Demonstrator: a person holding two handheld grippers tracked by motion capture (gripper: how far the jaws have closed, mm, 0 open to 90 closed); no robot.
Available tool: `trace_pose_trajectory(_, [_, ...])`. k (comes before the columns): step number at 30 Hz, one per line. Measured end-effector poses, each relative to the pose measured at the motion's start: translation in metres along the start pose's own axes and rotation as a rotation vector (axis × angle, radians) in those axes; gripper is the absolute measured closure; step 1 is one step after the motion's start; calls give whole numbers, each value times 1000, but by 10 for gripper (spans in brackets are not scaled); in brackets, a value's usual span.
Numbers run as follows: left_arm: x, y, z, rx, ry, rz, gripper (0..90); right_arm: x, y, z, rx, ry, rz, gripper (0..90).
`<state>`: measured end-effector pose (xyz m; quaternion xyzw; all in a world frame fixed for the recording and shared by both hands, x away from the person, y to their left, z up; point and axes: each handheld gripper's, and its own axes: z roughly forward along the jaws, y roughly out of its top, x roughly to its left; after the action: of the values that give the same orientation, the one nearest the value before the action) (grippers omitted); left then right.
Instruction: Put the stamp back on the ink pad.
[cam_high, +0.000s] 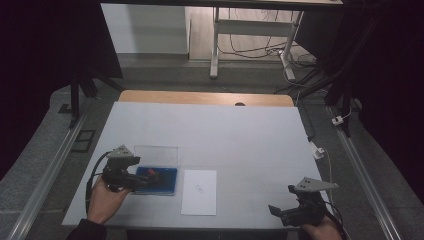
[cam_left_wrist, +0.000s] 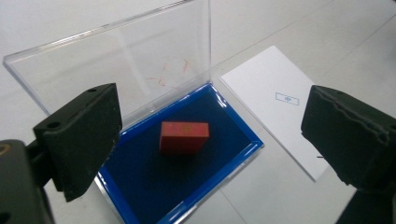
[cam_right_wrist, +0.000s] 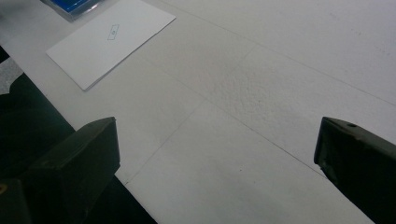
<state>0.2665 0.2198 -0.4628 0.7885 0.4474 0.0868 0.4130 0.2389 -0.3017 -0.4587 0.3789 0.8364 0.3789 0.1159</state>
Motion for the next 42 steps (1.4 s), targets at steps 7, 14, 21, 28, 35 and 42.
trace_pose_trajectory(7, [-1, -8, -14, -20, 2, 0, 20, 0, 0, 0, -1, 0, 1, 4])
trace_pose_trajectory(14, [-2, -20, -29, -41, 4, -14, 7, 0, 0, 0, -3, 1, 4, 4])
trace_pose_trajectory(21, [-6, -32, -43, -49, 23, 2, 0, -1, 0, 0, -5, -2, 8, 3])
trace_pose_trajectory(28, [-10, -46, -54, -67, 23, -5, 0, -2, 0, -1, -13, -3, 18, 2])
trace_pose_trajectory(35, [-11, -61, -59, -58, 45, -16, 0, -3, -1, -2, -19, -5, 31, 0])
trace_pose_trajectory(42, [-13, -70, -62, -33, 80, -23, 0, -3, 0, -1, -18, -8, 31, 0])
